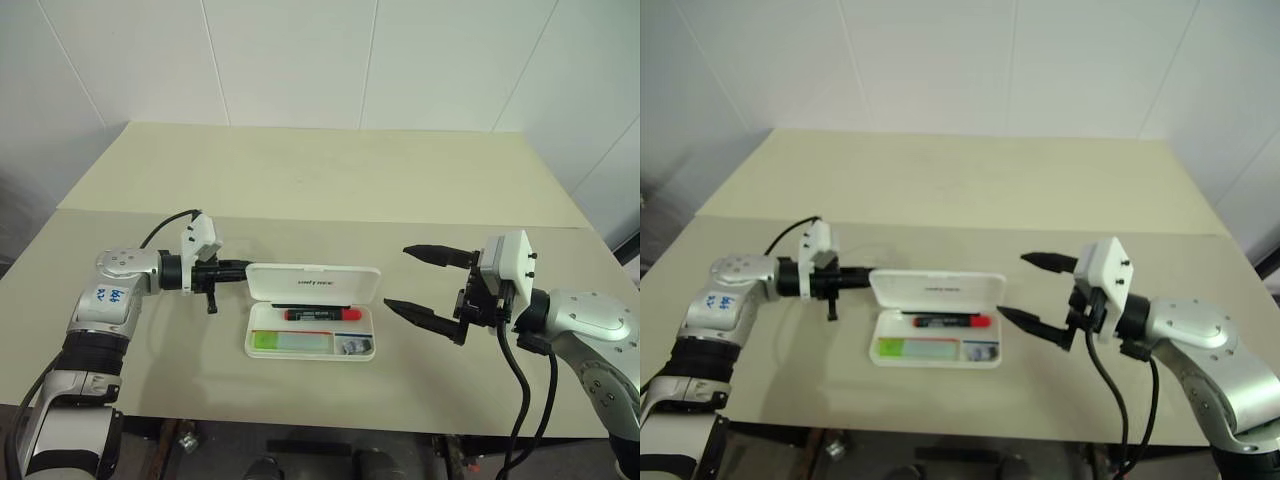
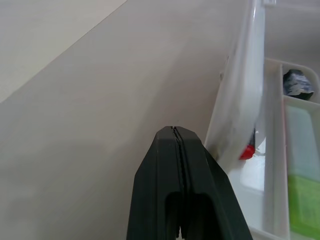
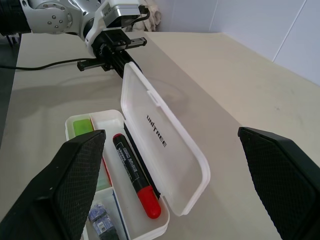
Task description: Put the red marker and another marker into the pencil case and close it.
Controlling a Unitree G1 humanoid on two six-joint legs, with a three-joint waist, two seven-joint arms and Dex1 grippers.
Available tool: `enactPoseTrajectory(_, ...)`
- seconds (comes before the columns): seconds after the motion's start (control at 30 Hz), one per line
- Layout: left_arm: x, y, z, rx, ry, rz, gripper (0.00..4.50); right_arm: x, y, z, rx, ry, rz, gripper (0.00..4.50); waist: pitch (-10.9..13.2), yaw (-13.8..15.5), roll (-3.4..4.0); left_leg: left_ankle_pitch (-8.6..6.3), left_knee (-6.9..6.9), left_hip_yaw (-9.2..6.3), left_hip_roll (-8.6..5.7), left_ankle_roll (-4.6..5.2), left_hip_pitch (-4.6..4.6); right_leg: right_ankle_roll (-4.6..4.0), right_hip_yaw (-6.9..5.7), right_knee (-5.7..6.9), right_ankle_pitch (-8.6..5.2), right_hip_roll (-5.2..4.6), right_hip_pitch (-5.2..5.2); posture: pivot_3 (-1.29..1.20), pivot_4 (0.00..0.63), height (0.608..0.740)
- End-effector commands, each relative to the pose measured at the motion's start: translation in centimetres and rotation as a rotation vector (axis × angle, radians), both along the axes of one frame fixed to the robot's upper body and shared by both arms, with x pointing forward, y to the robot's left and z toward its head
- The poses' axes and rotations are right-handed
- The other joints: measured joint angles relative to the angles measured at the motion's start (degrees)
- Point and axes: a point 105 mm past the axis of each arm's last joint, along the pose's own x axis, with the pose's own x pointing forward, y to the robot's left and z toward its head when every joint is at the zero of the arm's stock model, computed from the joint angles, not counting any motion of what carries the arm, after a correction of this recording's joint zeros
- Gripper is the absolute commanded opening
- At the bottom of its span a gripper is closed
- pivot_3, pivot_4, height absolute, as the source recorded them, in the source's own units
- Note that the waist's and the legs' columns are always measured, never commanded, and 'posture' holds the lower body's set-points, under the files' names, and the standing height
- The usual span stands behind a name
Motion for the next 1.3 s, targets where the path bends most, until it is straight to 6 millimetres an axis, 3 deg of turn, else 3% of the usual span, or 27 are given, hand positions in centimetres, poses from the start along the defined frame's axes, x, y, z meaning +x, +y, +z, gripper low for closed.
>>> enactPoseTrajectory(0.03, -0.8, -0.5, 1.5, -0.027, -0.063, -0.052, 0.03, -0.5, -0.1, 0.9, 0.004, -0.049, -0.009, 4.5, 0.0, -0.01, 0.0, 0.0, 0.0, 0.0, 0.0, 0.0, 0.0, 0.0, 0.0, 0.0, 0.0, 0.0, 0.01, 0.0, 0.15, 0.74)
enactPoseTrajectory(0.3, -2.6, -1.7, 1.3, -0.031, -0.02, -0.147, 0.03, -0.3, -0.5, 0.9, 0.003, -0.045, -0.023, 4.5, 0.0, -0.04, 0.0, 0.0, 0.0, 0.0, 0.0, 0.0, 0.0, 0.0, 0.01, 0.01, 0.0, 0.0, 0.0, 0.0, 0.15, 0.74)
enactPoseTrajectory(0.47, -4.4, -1.8, 0.0, 0.036, 0.097, -0.219, 0.03, 0.0, -0.5, 0.9, 0.004, -0.048, -0.032, 4.5, 0.0, -0.16, 0.0, 0.0, 0.0, 0.01, 0.01, 0.0, 0.03, -0.01, 0.02, 0.04, -0.01, 0.03, 0.0, 0.0, 0.15, 0.74)
enactPoseTrajectory(0.67, -5.3, -1.7, -1.7, 0.153, 0.13, -0.255, 0.03, 0.1, -0.3, 0.9, 0.005, -0.051, -0.041, 4.5, 0.0, -0.13, 0.0, 0.0, 0.01, 0.02, 0.01, 0.0, 0.05, -0.02, 0.03, 0.04, -0.01, 0.02, 0.02, 0.0, 0.15, 0.74)
enactPoseTrajectory(1.0, -4.5, -3.1, -3.8, 0.264, 0.124, -0.231, 0.03, 0.1, -0.1, 1.0, 0.015, -0.056, -0.056, 4.5, 0.0, -0.05, 0.0, 0.0, 0.01, 0.02, 0.01, 0.0, 0.06, -0.03, 0.03, 0.04, -0.02, 0.02, 0.04, 0.0, 0.15, 0.74)
enactPoseTrajectory(1.3, -4.7, -6.6, -3.4, 0.316, 0.107, -0.321, 0.03, 0.0, 0.0, 0.8, 0.03, -0.057, -0.074, 4.5, 0.0, 0.0, 0.0, 0.0, 0.18, 0.02, -0.01, 0.01, 0.06, -0.02, 0.03, 0.12, -0.01, 0.02, 0.1, 0.0, 0.15, 0.74)
